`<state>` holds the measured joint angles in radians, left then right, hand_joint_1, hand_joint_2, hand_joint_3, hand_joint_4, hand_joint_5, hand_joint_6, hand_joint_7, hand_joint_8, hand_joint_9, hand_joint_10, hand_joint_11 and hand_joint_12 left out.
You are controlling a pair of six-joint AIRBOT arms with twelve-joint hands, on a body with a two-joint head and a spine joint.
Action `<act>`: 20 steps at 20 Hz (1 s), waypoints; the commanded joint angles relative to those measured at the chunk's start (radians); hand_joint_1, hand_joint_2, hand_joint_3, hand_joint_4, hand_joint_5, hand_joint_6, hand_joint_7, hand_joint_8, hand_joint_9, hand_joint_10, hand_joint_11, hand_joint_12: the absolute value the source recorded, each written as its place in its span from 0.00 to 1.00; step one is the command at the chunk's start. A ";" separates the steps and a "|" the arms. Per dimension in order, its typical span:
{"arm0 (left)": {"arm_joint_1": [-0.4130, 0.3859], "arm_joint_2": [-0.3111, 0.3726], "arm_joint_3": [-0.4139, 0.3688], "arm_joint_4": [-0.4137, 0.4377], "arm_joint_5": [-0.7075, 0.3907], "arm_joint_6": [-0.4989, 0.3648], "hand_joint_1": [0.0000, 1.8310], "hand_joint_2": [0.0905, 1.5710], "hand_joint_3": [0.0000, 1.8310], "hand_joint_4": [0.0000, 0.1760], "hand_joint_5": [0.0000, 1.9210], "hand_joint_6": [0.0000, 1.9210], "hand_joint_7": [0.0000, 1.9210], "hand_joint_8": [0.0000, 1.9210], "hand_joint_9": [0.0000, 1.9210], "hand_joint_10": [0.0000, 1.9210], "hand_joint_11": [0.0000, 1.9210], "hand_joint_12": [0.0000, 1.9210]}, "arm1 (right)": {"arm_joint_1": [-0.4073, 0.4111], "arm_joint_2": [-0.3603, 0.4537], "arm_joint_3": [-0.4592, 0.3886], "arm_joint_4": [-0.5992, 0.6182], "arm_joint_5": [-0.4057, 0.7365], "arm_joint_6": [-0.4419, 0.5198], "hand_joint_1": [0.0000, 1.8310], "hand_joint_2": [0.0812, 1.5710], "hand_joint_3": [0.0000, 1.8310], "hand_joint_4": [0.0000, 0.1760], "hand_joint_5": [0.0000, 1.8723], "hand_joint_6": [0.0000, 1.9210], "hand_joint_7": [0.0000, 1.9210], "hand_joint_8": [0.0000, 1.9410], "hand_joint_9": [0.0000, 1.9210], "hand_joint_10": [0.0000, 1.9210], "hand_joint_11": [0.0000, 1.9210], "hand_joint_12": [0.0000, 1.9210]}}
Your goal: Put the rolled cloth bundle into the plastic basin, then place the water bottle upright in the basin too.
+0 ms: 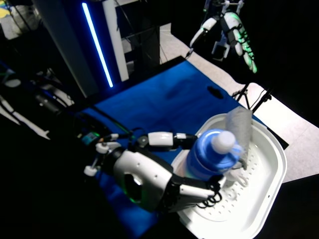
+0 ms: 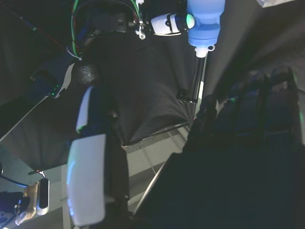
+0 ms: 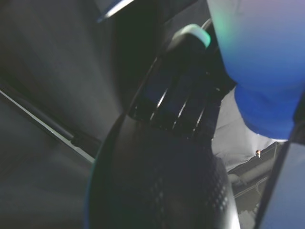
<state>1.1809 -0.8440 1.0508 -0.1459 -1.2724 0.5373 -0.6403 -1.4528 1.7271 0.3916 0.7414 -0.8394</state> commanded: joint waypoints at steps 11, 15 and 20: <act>0.001 -0.004 -0.004 -0.027 -0.114 -0.006 0.34 0.54 0.00 1.00 0.00 0.00 0.00 0.00 0.00 0.00 0.00 0.00 | -0.003 0.048 -0.036 -0.021 0.145 0.026 0.39 0.67 0.00 0.54 0.13 0.00 0.21 0.00 0.14 0.02 0.00 0.11; 0.004 -0.004 -0.005 -0.035 -0.109 -0.006 0.35 0.54 0.00 1.00 0.01 0.00 0.00 0.00 0.00 0.00 0.00 0.00 | -0.017 0.097 -0.101 -0.064 0.197 0.026 0.37 0.66 0.00 0.59 0.08 0.00 0.16 0.00 0.10 0.00 0.05 0.03; 0.015 -0.003 -0.007 -0.049 -0.112 -0.004 0.37 0.54 0.00 1.00 0.01 0.00 0.00 0.00 0.00 0.00 0.00 0.00 | -0.037 0.210 -0.210 -0.161 0.250 0.026 0.37 0.67 0.00 0.57 0.04 0.00 0.11 0.00 0.07 0.00 0.00 0.00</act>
<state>1.2045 -0.8452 1.0451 -0.1825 -1.2648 0.5381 -0.6907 -1.2221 1.4956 0.2234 0.8616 -0.8265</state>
